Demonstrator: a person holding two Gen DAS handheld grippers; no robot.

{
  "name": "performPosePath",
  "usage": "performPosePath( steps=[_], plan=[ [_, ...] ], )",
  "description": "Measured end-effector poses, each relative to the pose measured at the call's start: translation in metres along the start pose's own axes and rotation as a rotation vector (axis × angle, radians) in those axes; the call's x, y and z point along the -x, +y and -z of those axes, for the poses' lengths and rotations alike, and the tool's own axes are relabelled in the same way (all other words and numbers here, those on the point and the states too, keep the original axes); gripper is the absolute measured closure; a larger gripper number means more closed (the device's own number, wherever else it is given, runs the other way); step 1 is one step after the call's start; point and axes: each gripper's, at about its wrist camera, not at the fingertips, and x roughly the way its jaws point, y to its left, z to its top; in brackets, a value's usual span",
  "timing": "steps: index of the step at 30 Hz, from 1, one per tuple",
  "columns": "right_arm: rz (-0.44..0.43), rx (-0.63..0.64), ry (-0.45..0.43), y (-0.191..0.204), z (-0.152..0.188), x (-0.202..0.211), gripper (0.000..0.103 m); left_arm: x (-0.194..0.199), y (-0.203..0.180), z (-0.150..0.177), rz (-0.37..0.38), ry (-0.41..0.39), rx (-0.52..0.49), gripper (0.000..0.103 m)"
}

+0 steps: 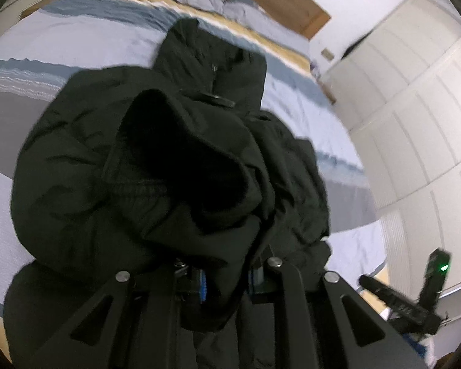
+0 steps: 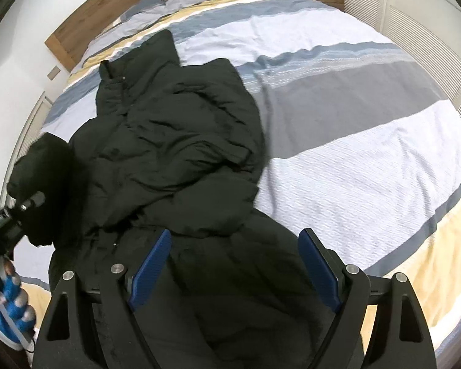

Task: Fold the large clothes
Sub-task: 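Fold the held sleeve across the coat body and release it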

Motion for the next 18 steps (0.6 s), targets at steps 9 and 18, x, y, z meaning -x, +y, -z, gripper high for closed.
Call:
performPosePath(
  steps=[9, 18],
  plan=[
    [0.014, -0.025, 0.021, -0.017, 0.000, -0.010, 0.019, -0.026, -0.008, 0.043, -0.033, 0.078, -0.027, 0.073],
    [0.023, -0.016, 0.022, -0.008, -0.003, -0.014, 0.019, -0.015, -0.021, 0.059, 0.078, 0.111, -0.061, 0.055]
  ],
)
